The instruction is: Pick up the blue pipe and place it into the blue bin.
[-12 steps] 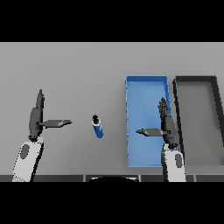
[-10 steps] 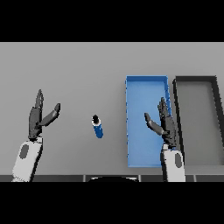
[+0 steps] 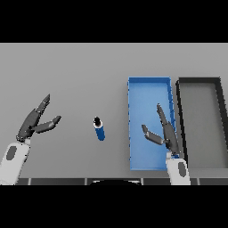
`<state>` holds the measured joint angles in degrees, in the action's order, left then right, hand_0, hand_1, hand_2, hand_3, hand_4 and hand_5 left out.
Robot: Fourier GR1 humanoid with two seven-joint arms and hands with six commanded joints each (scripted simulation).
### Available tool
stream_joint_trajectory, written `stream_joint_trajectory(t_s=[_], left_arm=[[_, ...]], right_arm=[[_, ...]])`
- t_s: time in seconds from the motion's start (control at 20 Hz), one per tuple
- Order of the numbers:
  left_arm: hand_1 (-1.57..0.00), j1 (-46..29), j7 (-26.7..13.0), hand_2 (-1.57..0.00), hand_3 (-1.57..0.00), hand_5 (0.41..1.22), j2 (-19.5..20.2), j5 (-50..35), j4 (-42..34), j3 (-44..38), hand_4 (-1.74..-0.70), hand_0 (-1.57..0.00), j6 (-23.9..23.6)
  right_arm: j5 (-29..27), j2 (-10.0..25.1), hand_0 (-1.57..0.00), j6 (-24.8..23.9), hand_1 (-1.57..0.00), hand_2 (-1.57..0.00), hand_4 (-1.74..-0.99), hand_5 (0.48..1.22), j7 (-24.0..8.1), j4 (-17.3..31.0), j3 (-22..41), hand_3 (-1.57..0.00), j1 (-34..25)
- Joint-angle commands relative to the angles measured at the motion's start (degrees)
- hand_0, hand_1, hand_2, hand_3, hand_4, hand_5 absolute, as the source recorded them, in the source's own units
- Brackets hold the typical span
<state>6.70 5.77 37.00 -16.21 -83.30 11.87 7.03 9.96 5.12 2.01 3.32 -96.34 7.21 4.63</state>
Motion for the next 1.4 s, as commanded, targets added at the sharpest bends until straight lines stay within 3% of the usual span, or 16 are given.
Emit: stream_joint_trajectory(t_s=[0.0,0.1,0.35,0.45,0.75,0.8,1.1,1.35], left_arm=[[0.00,-0.5,0.8,0.00,0.00,0.596,0.0,0.0,-0.5,0.1,-1.08,0.00,0.2],[0.00,-1.3,1.3,0.00,0.00,0.604,0.8,-0.6,-1.0,0.2,-1.08,0.00,1.6],[0.00,-3.3,3.2,0.00,0.00,0.554,1.8,-1.3,-6.1,4.1,-1.10,0.00,8.0],[0.00,-4.4,1.1,0.00,0.00,0.514,1.8,-1.3,-9.2,6.3,-1.12,0.00,9.2],[0.00,-3.6,0.4,0.00,0.00,0.469,-4.3,6.3,-10.1,13.2,-1.18,0.00,7.3],[0.00,-4.2,1.3,0.00,0.00,0.466,-4.7,6.5,-10.6,13.6,-1.19,0.00,7.4],[0.00,0.0,-2.0,0.00,0.00,0.467,-12.3,9.0,-3.7,16.8,-1.20,0.00,6.7],[0.00,3.7,-1.2,0.00,0.00,0.459,-16.9,11.3,2.0,18.2,-1.15,0.00,6.4]], right_arm=[[0.9,0.1,0.00,-0.5,0.00,0.00,-1.203,0.614,0.1,-0.2,0.3,0.00,0.3],[1.4,-0.1,0.00,-1.1,0.00,0.00,-1.186,0.601,-2.2,-0.5,0.3,0.00,-0.3],[1.4,0.6,0.00,-0.3,0.00,0.00,-1.198,0.607,-0.9,-0.5,0.5,0.00,-0.4],[1.3,0.8,0.00,0.1,0.00,0.00,-1.205,0.611,-0.7,-0.4,0.6,0.00,-0.1],[2.1,-0.5,0.00,-0.8,0.00,0.00,-1.221,0.618,-2.2,-0.7,1.3,0.00,-0.3],[2.1,-0.4,0.00,-0.6,0.00,0.00,-1.223,0.619,-1.1,-1.5,1.5,0.00,0.4],[1.9,-0.5,0.00,-0.7,0.00,0.00,-1.229,0.621,-1.3,-1.9,1.4,0.00,1.6],[2.1,-0.7,0.00,-0.9,0.00,0.00,-1.206,0.606,-1.6,-2.5,1.6,0.00,1.6]])
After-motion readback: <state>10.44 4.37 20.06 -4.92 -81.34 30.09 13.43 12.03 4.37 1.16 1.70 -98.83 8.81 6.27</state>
